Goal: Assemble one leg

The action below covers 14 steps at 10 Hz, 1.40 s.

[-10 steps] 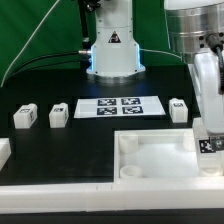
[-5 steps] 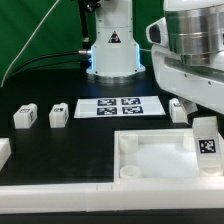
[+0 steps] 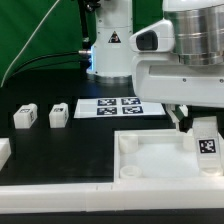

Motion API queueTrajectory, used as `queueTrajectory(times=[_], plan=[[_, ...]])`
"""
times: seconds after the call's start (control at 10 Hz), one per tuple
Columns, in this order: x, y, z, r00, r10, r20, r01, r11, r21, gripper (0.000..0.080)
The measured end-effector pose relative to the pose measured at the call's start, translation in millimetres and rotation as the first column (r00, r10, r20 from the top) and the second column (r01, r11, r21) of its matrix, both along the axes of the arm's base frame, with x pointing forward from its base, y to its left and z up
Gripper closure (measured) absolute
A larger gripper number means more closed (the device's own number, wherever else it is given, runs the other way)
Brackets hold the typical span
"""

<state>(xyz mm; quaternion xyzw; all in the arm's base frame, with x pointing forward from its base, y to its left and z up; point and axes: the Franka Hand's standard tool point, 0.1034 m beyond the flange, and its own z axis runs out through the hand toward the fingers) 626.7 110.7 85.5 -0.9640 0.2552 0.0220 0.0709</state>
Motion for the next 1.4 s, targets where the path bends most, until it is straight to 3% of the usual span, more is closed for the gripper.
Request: queueTrajectory(times=[0.2, 0.4, 0.6, 0.7, 1.2, 1.4], plan=[[0.0, -0.1, 0.0, 0.992, 0.122, 0.018, -0.122, 0.993, 0.001, 0.0151], [0.0, 0.0, 0.0, 0.994, 0.107, 0.016, -0.107, 0.994, 0.001, 0.0151], [0.0, -0.1, 0.0, 0.994, 0.107, 0.016, -0.107, 0.994, 0.001, 0.0420], [0.0, -0.7, -0.1, 0.994, 0.107, 0.016, -0.107, 0.994, 0.000, 0.0508], [-0.1, -1.2, -0.2, 0.997, 0.070, 0.010, -0.070, 0.998, 0.000, 0.0508], [0.0, -1.2, -0.3, 0.996, -0.088, -0.013, 0.088, 0.996, 0.000, 0.0508]])
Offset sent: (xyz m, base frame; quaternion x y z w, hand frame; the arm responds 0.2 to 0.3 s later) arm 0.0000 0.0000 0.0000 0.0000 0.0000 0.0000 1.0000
